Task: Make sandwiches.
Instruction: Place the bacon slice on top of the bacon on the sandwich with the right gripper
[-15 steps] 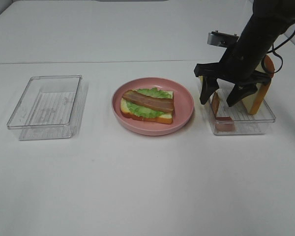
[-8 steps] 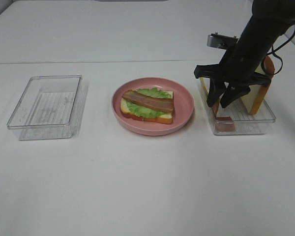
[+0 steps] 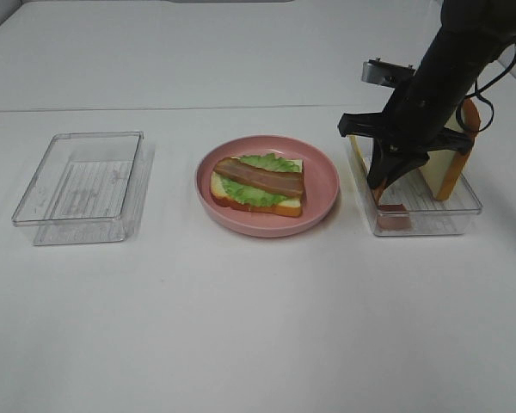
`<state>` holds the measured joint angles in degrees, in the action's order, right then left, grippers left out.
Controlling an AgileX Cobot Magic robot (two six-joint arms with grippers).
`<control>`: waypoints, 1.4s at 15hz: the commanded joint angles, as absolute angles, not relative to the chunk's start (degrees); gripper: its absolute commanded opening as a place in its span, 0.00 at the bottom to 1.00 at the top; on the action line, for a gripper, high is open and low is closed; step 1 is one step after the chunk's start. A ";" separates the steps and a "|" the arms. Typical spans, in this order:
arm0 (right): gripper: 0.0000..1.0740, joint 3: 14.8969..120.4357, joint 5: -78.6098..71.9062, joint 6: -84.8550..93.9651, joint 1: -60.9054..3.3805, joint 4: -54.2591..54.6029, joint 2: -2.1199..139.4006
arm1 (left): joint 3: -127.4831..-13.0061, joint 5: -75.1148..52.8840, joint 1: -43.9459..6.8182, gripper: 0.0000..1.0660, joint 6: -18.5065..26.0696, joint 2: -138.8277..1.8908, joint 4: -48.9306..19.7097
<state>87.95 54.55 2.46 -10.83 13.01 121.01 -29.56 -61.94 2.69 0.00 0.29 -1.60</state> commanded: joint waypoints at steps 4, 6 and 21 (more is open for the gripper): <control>0.00 88.18 55.69 0.00 -10.83 13.29 120.21 | -29.56 -61.31 2.81 0.94 -0.46 1.26 -2.06; 0.00 88.24 57.98 -0.46 -10.71 12.83 116.14 | -29.56 -61.31 2.81 0.94 -0.46 1.26 -2.06; 0.00 88.29 48.76 18.79 -19.88 41.37 110.07 | -29.56 -61.31 2.81 0.94 -0.46 1.26 -2.06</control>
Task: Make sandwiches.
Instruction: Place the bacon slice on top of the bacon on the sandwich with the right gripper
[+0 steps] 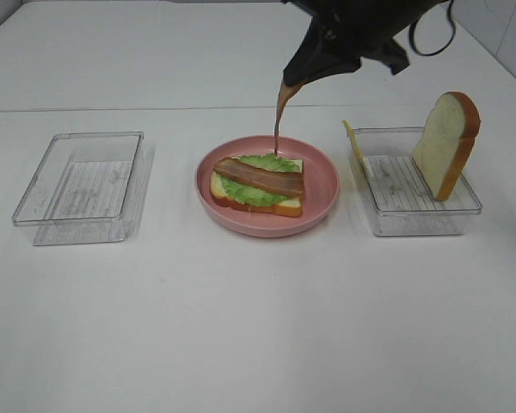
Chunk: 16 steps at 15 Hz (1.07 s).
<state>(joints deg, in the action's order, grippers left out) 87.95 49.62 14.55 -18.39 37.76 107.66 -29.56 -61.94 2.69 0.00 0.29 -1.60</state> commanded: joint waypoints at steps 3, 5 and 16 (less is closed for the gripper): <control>0.00 90.93 50.02 20.86 -21.54 42.51 114.42 | -29.56 -61.31 2.81 0.94 -0.46 1.26 -2.06; 0.00 96.26 51.57 20.86 -22.75 44.40 120.72 | -29.56 -61.31 2.81 0.94 -0.46 1.26 -2.06; 0.00 97.63 49.10 22.52 -22.69 36.21 125.13 | -29.56 -61.31 2.81 0.94 -0.46 1.26 -2.06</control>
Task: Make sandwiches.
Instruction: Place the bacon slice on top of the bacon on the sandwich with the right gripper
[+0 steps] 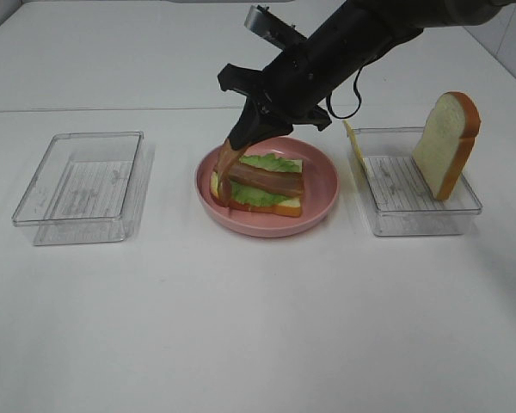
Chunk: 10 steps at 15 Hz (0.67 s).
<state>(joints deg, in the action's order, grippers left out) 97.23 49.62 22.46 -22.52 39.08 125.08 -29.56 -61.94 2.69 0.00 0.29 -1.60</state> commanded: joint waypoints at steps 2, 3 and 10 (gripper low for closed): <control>0.00 97.63 46.75 18.11 -22.69 25.73 125.13 | -29.56 -61.31 2.81 0.94 -0.46 1.26 -2.06; 0.00 97.63 45.72 16.84 -22.69 22.57 125.13 | -29.56 -61.31 2.81 0.94 -0.46 1.26 -2.06; 0.00 97.63 40.74 14.78 -22.69 16.50 125.13 | -29.56 -61.31 2.81 0.94 -0.46 1.26 -2.06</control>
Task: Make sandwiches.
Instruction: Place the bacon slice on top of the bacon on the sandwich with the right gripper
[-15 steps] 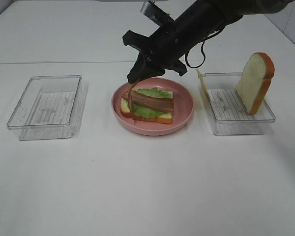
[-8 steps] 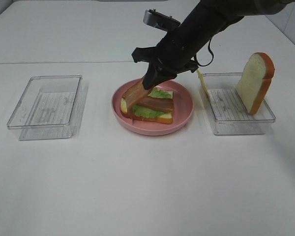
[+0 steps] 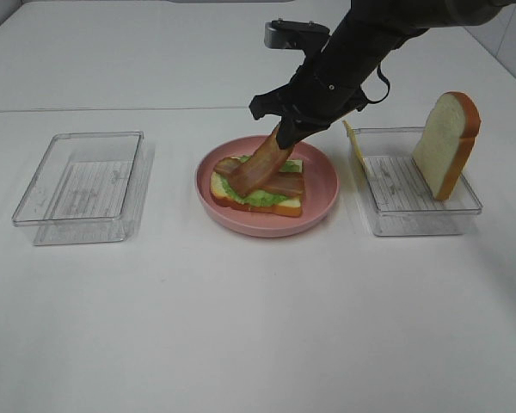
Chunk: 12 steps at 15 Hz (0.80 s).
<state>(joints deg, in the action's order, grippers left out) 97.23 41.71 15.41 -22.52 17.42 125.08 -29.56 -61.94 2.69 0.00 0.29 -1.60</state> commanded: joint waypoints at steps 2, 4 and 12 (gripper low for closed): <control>0.00 97.63 40.22 14.78 -22.69 15.81 125.13 | -29.56 -61.31 2.81 0.94 -0.46 1.26 -2.06; 0.00 97.63 40.28 14.78 -22.69 15.87 125.13 | -29.56 -61.31 2.81 0.94 -0.46 1.26 -2.06; 0.74 97.63 40.68 12.61 -22.69 15.07 123.87 | -29.56 -61.31 2.81 0.94 -0.46 1.26 -2.06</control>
